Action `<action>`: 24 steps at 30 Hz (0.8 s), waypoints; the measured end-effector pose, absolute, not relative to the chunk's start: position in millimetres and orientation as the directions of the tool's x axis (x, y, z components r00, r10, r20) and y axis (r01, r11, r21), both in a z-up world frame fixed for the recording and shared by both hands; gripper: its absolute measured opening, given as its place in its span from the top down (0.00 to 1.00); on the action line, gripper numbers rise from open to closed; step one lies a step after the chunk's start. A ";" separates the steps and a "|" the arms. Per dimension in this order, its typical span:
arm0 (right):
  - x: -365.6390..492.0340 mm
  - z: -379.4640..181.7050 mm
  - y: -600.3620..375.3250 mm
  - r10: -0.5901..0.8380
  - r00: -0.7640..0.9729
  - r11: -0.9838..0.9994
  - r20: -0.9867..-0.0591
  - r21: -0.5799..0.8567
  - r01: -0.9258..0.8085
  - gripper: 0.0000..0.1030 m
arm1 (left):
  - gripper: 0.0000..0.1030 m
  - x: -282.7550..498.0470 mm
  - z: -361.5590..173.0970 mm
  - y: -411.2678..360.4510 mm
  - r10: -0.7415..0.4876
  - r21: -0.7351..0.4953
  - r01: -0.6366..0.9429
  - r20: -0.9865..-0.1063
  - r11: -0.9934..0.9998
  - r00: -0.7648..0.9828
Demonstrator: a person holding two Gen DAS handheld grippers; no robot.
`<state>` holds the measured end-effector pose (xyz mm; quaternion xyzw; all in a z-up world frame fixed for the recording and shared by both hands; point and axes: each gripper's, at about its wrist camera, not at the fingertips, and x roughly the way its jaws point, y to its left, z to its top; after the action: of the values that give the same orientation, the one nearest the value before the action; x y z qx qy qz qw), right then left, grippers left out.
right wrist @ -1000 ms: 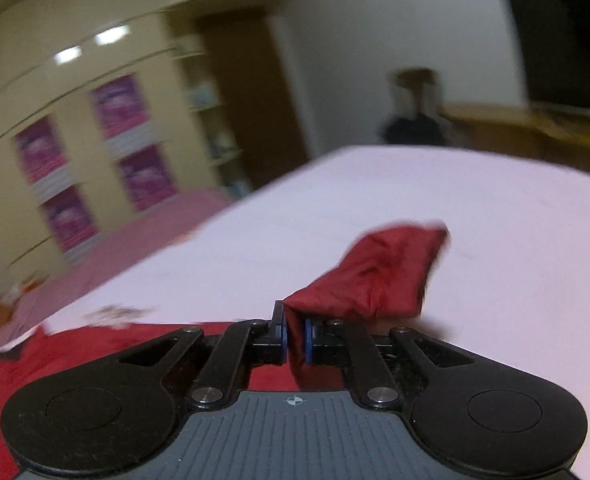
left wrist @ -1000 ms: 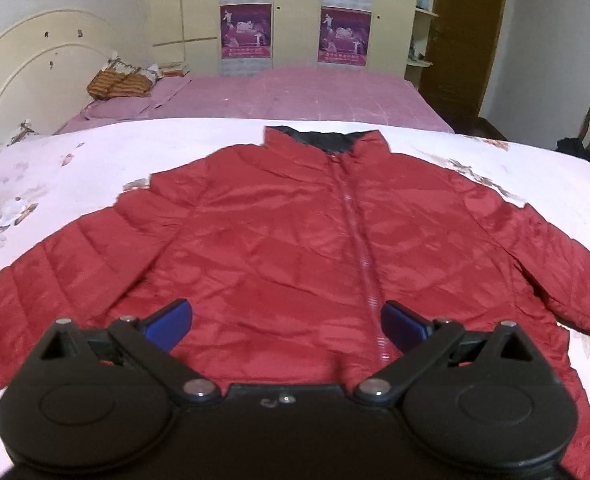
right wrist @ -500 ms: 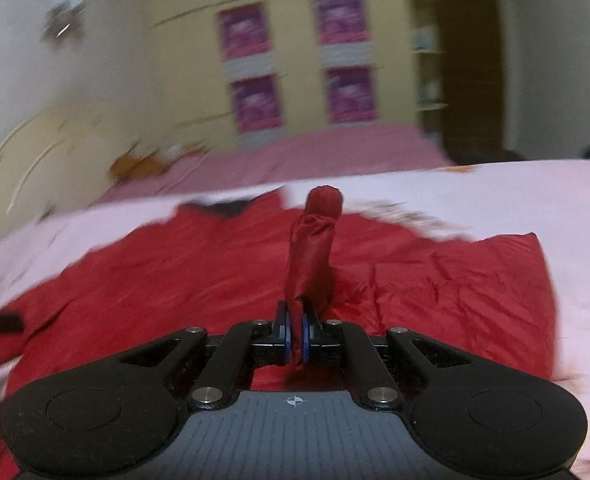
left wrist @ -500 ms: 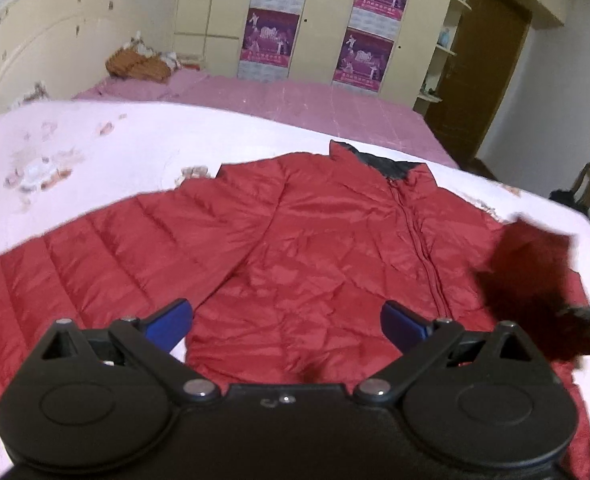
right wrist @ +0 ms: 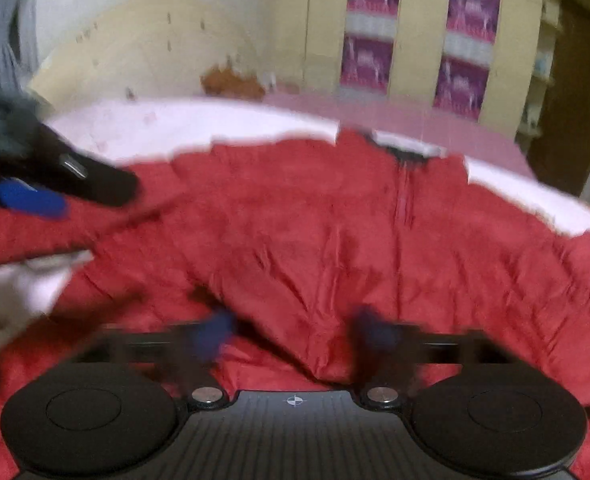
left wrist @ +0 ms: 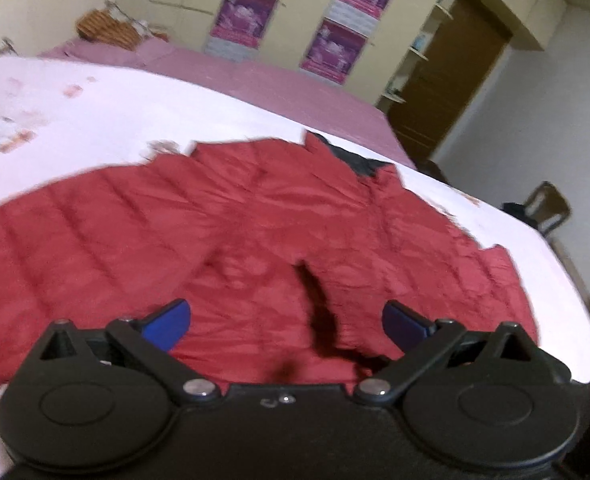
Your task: Fold large clothes
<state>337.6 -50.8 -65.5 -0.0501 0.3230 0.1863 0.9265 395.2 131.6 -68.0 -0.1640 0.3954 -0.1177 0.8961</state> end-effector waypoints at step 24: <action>314.0 -28.8 -245.6 0.046 0.794 0.970 -0.606 0.218 0.110 0.80 | 0.89 441.8 -75.1 109.0 -0.164 -0.146 0.089 -0.654 0.985 0.739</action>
<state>314.0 -245.6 -28.8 0.1218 0.3206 -0.0170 0.9392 441.8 109.0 -75.1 -0.0525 0.3550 -0.0678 0.9309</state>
